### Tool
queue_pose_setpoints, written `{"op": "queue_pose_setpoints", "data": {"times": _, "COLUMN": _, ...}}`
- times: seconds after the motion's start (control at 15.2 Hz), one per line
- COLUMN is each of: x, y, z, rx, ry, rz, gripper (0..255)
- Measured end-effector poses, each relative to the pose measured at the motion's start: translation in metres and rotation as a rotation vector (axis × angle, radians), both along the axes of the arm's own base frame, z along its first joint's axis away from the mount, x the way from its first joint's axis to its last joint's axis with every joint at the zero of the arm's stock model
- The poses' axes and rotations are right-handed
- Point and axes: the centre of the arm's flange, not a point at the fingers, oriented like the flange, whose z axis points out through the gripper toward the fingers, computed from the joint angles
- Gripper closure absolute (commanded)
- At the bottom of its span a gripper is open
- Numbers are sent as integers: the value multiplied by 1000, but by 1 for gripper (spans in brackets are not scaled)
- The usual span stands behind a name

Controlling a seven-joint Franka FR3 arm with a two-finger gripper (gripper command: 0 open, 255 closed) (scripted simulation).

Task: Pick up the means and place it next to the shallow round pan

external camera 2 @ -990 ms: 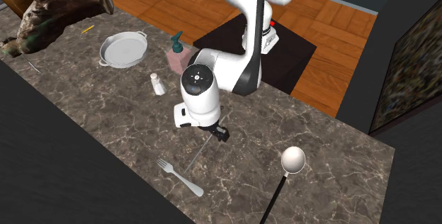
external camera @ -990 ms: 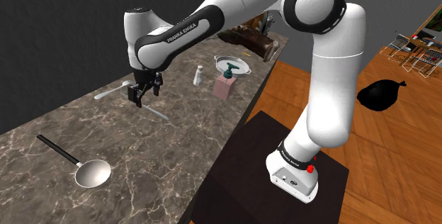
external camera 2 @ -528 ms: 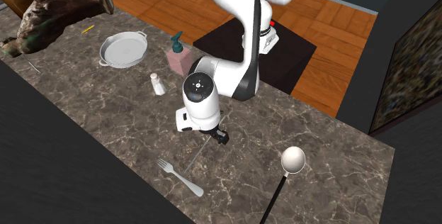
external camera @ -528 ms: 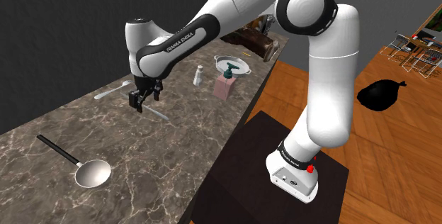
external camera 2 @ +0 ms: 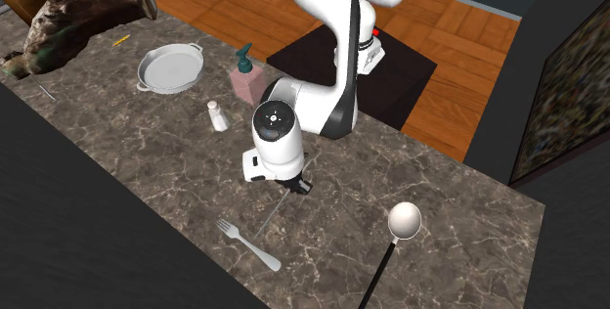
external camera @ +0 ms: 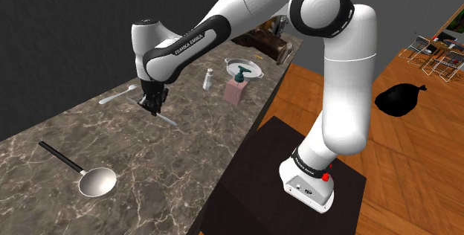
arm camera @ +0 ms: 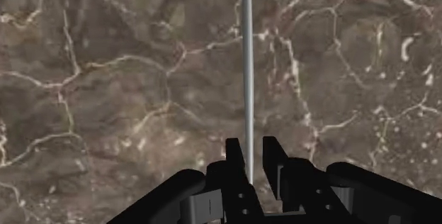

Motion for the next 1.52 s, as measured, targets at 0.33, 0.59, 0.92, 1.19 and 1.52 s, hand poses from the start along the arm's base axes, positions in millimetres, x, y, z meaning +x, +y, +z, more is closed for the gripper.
{"op": "queue_pose_setpoints", "data": {"times": 0.33, "x": 0, "y": 0, "z": 0, "rx": 0, "ry": 0, "rz": 0, "gripper": 255}}
{"op": "queue_pose_setpoints", "data": {"times": 0.59, "x": 1, "y": 0, "z": 6, "rx": 0, "ry": 0, "rz": 0, "gripper": 255}}
{"op": "queue_pose_setpoints", "data": {"times": 0.92, "x": 0, "y": 1, "z": 31, "rx": 0, "ry": 0, "rz": 0, "gripper": 255}}
{"op": "queue_pose_setpoints", "data": {"times": 1.19, "x": 1, "y": 0, "z": 52, "rx": 0, "ry": -1, "rz": 0, "gripper": 255}}
{"op": "queue_pose_setpoints", "data": {"times": 1.52, "x": 1, "y": 0, "z": 79, "rx": 0, "ry": -1, "rz": 0, "gripper": 255}}
